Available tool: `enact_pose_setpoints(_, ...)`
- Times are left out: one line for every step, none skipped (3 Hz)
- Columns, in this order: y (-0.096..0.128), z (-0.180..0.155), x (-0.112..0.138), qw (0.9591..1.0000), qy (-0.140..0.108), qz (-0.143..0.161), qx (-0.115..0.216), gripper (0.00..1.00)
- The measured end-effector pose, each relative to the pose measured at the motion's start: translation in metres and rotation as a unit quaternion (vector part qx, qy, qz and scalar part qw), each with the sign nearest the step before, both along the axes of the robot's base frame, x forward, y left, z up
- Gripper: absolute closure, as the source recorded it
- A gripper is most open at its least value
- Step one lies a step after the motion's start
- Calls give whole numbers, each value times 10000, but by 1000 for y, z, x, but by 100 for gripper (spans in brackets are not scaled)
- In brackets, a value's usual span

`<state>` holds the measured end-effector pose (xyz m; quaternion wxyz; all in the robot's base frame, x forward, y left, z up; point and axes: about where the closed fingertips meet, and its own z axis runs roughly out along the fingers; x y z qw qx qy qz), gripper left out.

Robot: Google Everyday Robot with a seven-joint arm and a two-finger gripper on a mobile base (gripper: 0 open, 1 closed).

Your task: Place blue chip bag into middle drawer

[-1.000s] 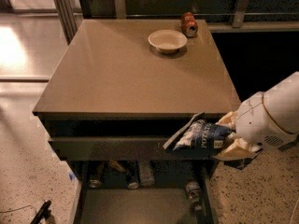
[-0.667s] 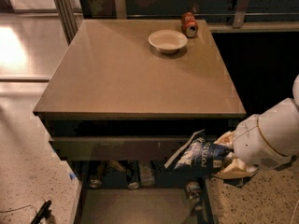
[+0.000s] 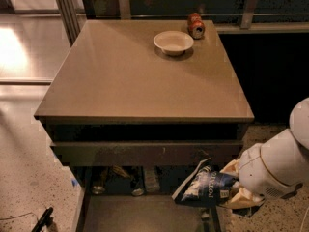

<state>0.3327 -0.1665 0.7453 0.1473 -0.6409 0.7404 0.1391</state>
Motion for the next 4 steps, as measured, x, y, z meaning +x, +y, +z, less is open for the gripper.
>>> enact_pose_setpoints(31, -28, 12, 9994, 182, 132, 261, 100)
enact_pose_setpoints(64, -52, 23, 9976, 405, 339, 442, 100)
enact_pose_setpoints(65, -57, 22, 9973, 449, 341, 461, 100)
enact_pose_setpoints(72, -94, 17, 9947, 785, 364, 546, 100)
